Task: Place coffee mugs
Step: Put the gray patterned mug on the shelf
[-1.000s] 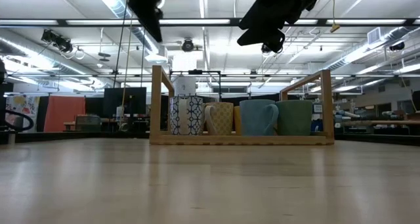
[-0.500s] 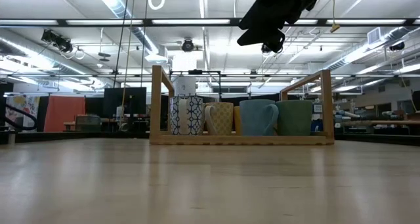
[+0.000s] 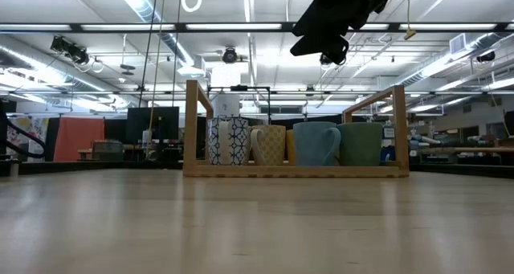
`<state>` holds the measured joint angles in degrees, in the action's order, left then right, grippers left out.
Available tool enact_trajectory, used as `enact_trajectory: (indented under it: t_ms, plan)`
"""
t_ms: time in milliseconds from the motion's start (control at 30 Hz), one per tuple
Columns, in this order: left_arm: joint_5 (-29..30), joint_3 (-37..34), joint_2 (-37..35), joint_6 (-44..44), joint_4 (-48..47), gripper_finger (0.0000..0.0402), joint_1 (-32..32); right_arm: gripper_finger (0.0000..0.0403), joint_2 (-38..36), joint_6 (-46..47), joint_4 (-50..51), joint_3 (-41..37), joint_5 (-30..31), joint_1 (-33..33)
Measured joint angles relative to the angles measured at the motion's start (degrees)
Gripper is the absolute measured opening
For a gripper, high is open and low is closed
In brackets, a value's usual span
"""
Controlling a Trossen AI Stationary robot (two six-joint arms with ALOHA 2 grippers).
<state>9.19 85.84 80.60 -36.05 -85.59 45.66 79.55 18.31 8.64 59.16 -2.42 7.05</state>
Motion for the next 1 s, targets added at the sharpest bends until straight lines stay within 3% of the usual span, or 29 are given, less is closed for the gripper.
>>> enact_trajectory:
  t_ms: [300,633,1000]
  plan:
    - [-0.13,-1.12,1.55,-3.88,0.01,0.0174,6.05,0.0175,0.00,0.00,0.00,0.00,0.00,0.00]
    - [-7.20,-14.50,2.27,-1.13,2.02,0.0174,7.23,0.0175,0.00,0.00,0.00,0.00,0.00,0.00]
    - [-12.90,-25.75,2.27,3.72,15.71,0.0174,7.18,0.0175,0.00,0.00,0.00,0.00,0.00,0.00]
